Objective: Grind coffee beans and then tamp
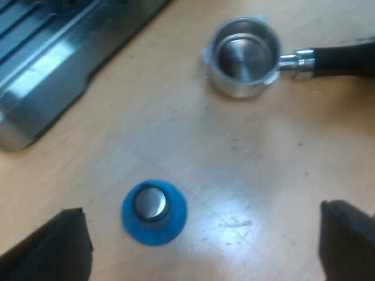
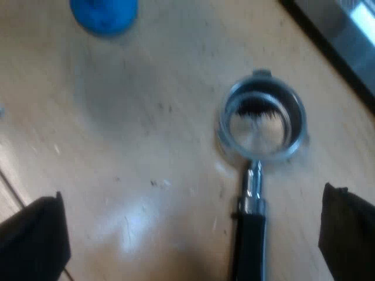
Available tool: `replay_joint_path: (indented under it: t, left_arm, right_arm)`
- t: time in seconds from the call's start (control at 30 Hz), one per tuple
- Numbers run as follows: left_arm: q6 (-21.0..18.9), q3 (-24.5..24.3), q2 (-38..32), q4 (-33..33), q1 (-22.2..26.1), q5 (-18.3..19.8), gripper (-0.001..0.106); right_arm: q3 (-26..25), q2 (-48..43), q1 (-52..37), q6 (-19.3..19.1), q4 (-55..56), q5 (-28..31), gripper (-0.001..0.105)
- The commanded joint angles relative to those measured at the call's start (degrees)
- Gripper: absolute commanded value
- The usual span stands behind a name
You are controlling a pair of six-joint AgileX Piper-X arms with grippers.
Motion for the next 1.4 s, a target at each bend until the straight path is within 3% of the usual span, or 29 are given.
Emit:
replay_joint_path:
  t: [0.03,0.13,0.17,0.27,0.53,0.97,1.4]
  left_arm:
    - [-1.9,-1.1,-0.4,0.7,0.0,-2.6,0.08]
    - [-3.1,-1.5,-0.4,0.6,0.0,-3.4,0.08]
    - [-3.7,-1.5,-0.2,0.9,0.0,-3.6,0.08]
    - [-4.0,-1.5,1.4,0.9,0.0,-3.6,0.08]
    - [-4.0,-1.5,9.1,0.8,0.0,-3.6,0.08]
    - [-4.0,-1.5,27.3,-3.3,0.0,-4.8,0.08]
    - [-2.7,-1.5,38.8,-7.0,0.0,-4.4,0.08]
  right_arm:
    - [-0.2,-0.2,1.2,-4.1,-5.7,0.1,0.09]
    - [0.1,-0.2,1.7,-4.1,-7.9,0.1,0.09]
    - [1.7,-0.2,2.6,-2.8,-14.5,0.5,0.09]
    - [4.4,-0.2,2.6,-0.3,-20.6,0.4,0.09]
    - [12.5,-0.2,2.6,-0.2,-33.9,0.4,0.09]
    - [14.9,-0.2,2.6,-0.2,-34.5,0.4,0.09]
    - [14.9,-0.2,2.6,-0.2,-34.5,0.4,0.09]
